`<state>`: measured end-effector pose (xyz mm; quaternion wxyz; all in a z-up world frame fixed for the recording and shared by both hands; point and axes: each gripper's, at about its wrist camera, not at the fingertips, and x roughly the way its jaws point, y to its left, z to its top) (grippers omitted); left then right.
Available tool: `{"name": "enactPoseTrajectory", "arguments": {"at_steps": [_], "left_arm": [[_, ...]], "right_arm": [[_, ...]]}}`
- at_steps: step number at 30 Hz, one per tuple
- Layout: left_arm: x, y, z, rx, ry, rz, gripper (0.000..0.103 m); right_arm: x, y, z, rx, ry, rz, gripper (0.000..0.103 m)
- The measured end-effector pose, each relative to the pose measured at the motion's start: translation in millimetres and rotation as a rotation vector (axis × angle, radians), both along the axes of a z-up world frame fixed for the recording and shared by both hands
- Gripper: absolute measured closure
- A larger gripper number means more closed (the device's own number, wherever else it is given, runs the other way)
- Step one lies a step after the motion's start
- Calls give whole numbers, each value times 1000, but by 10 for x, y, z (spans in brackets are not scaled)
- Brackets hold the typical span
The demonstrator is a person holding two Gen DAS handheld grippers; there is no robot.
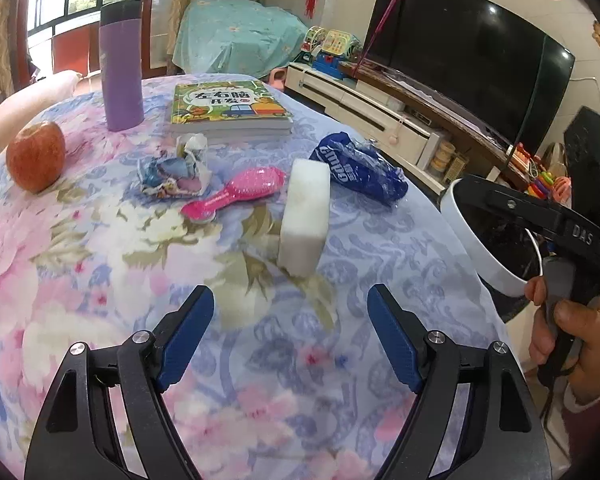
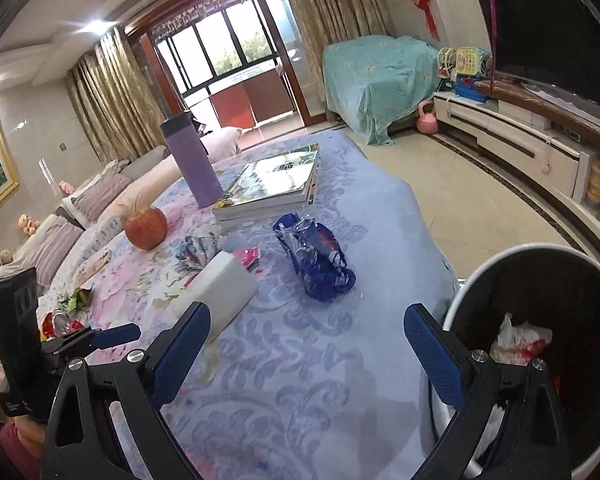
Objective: Collect trash
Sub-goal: 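Grasp the white foam block with the left tool while the right grasps the blue plastic bag, then carry the white foam block and blue plastic bag over the trash bin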
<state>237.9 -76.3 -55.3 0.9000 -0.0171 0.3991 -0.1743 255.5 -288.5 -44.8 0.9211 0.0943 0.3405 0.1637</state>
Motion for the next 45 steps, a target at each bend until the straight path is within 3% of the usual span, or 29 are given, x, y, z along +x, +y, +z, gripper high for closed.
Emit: {"name": "enactPoseTrajectory", "arguments": {"at_steps": [12, 18, 21, 22, 23, 24, 28, 45], "left_arm": [[346, -104, -55, -8, 0, -3, 22], [495, -182, -104, -12, -7, -14, 23], [538, -197, -142, -18, 3, -22, 42], [554, -192, -160, -22, 14, -29, 56], [564, -193, -179, -24, 27, -34, 72], [565, -194, -192, -23, 35, -37, 77], [474, -173, -155, -28, 19, -40, 77], [-103, -295, -34, -58, 22, -89, 77]], "right_arm": [[540, 124, -210, -39, 89, 17, 6], [753, 265, -319, -107, 119, 25, 20], [810, 295, -367, -124, 119, 22, 37], [819, 292, -375, -128, 117, 18, 50], [821, 291, -389, -135, 118, 12, 54], [816, 282, -398, -134, 122, 9, 55], [668, 242, -358, -92, 106, 12, 61], [-275, -93, -197, 74, 59, -63, 62]]}}
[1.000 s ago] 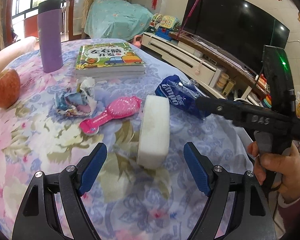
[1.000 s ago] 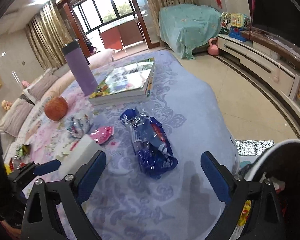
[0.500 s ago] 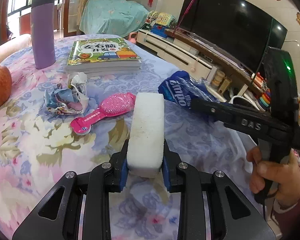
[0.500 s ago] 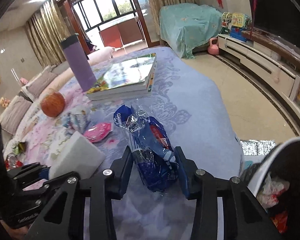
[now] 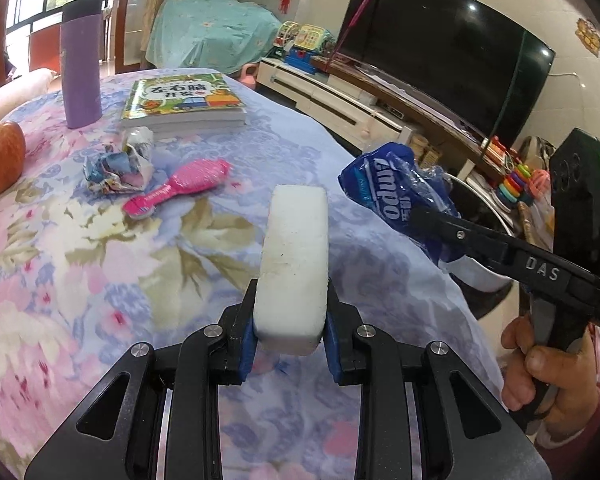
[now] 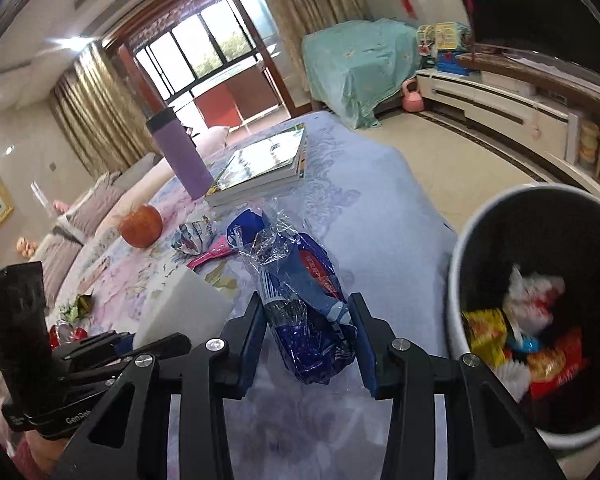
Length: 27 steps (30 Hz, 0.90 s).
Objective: Collect trash
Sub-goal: 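Carry the white foam block and blue plastic bag over the trash bin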
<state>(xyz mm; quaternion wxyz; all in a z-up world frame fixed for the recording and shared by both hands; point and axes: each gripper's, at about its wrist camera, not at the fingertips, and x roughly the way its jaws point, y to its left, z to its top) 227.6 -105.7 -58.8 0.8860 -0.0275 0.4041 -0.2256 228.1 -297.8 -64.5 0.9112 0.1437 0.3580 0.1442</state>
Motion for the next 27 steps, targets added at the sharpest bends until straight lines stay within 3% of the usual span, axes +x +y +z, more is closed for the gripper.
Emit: {"name": "enactPoseTrajectory", "arguments": {"at_steps": [27], "left_arm": [[-365, -885, 232, 17, -33, -175, 77]], "right_arm": [[-802, -873, 108, 32, -41, -178, 62]]}}
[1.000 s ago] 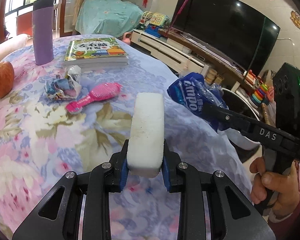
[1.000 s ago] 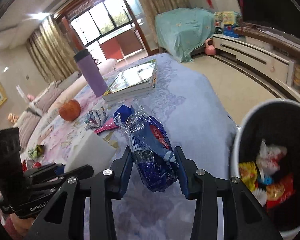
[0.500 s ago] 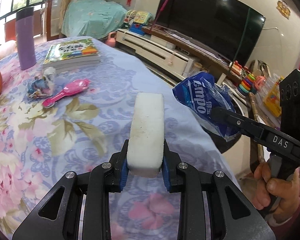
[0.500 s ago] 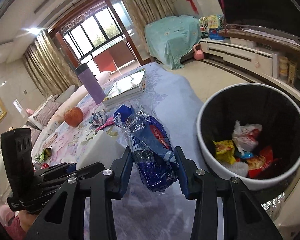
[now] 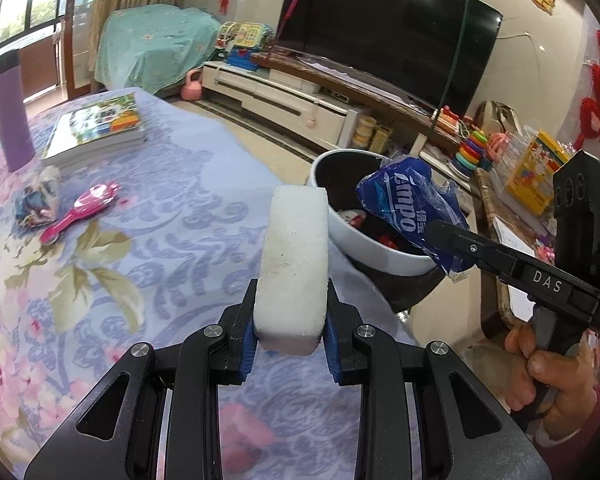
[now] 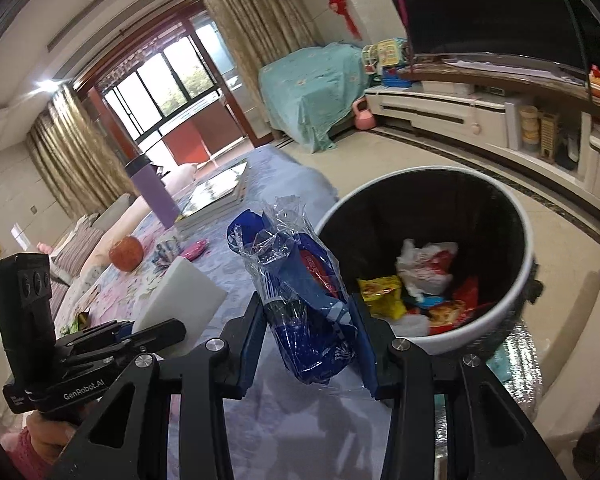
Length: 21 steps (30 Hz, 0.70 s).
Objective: Collect trash
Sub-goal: 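Carry the white foam block and blue plastic bag over the trash bin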
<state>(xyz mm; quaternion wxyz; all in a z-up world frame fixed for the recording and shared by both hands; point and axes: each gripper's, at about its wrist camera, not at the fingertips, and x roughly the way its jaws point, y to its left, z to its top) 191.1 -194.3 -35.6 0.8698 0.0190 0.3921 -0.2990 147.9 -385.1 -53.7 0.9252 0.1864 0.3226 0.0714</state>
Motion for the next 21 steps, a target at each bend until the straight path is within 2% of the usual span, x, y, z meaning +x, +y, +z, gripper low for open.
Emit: {"name": "enactPoseTrajectory", "arguments": {"at_steps": [21], "left_arm": [[5, -630, 135, 11, -24, -84, 77]], "right_arm": [[-107, -536, -26, 16, 0, -109, 62]]}}
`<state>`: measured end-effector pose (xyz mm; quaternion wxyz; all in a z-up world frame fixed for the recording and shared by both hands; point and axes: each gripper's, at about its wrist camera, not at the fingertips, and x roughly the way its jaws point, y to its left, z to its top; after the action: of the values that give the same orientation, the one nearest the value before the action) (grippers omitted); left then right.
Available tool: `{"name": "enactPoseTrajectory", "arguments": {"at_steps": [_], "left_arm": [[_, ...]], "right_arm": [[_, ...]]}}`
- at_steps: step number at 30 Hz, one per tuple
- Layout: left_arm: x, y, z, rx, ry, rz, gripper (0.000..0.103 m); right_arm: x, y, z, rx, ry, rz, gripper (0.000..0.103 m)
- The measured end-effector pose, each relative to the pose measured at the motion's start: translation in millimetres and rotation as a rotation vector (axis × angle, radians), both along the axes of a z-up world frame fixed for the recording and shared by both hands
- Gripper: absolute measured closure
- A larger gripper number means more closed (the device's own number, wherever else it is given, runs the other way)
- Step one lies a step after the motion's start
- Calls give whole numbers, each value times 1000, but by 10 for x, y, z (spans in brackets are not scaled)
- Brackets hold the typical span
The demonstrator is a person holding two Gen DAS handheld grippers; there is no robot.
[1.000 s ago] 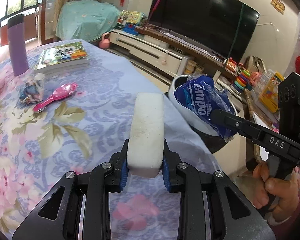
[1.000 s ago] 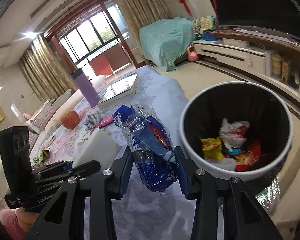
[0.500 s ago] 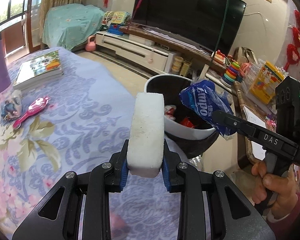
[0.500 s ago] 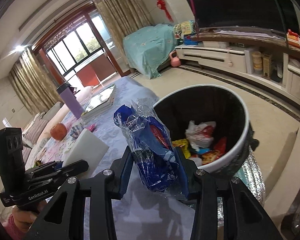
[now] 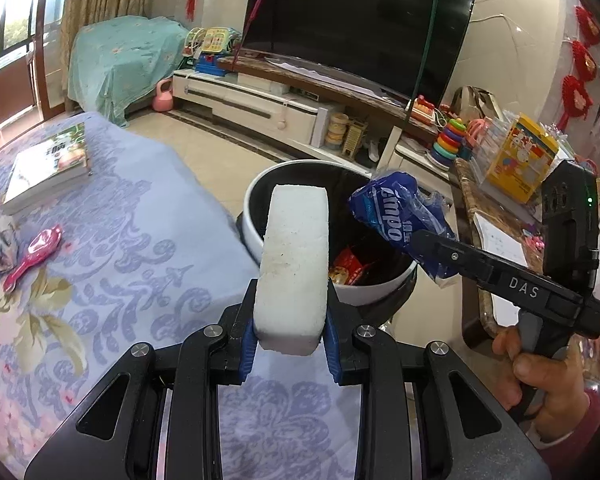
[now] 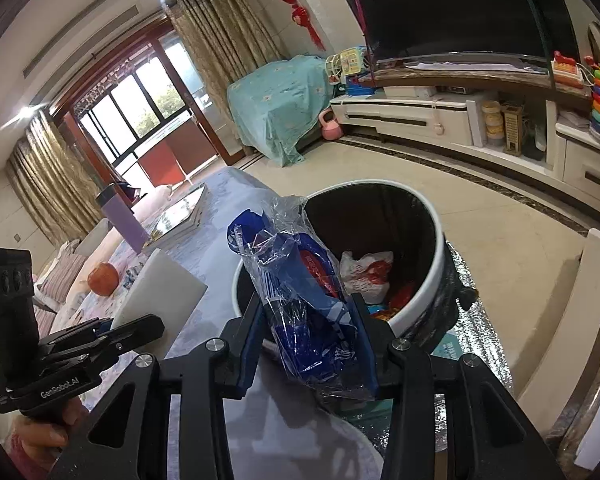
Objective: Collect trash
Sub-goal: 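Carry the white foam block and blue plastic bag over the trash bin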
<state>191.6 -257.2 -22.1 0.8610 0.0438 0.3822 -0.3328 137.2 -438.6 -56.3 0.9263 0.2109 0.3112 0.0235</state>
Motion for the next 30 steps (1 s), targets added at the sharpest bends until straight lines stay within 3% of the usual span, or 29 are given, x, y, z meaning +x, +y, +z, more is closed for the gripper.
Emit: {"name": "enactPoseTrajectory", "arguments": {"at_steps": [30], "left_arm": [[216, -544, -12, 32, 7, -42, 77]], "right_arm": [[196, -236, 51, -39, 26, -33, 61]]}}
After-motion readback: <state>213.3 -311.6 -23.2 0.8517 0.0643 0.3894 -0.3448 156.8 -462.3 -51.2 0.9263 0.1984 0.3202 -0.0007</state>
